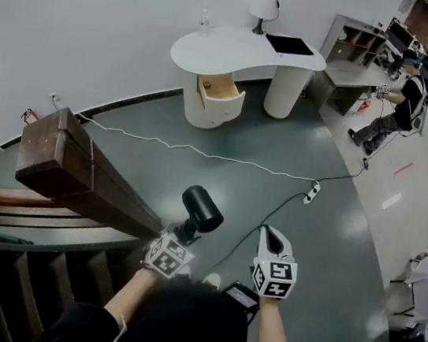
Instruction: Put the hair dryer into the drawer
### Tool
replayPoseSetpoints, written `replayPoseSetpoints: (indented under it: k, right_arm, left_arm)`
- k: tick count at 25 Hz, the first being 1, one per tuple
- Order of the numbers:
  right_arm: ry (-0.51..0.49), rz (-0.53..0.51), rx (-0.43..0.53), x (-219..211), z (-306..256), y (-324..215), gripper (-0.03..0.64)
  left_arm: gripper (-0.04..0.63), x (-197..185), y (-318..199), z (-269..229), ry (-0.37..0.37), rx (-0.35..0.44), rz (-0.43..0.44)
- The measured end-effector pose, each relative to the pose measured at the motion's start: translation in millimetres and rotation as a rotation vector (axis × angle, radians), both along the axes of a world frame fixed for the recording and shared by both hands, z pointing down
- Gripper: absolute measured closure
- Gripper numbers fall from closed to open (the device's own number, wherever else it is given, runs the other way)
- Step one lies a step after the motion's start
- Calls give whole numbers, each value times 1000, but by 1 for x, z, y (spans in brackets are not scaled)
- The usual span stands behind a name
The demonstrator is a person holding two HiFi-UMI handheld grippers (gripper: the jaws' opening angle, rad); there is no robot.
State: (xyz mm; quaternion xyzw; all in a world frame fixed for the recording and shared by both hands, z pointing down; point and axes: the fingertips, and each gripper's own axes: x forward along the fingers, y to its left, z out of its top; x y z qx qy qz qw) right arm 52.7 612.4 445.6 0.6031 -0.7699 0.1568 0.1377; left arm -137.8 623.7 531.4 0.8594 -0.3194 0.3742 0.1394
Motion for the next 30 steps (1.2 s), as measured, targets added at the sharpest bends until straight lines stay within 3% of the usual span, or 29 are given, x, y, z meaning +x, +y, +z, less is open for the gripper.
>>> replayPoseSetpoints:
  k: [17,30]
  right_arm:
    - [1,-32,-3,0,1,-4,611]
    - [-3,-113,-6,9,6,-4,611]
  left_arm:
    - [414,5,-3,4,-16,8,-9]
    - [414,20,-5,3,-32,23,-69]
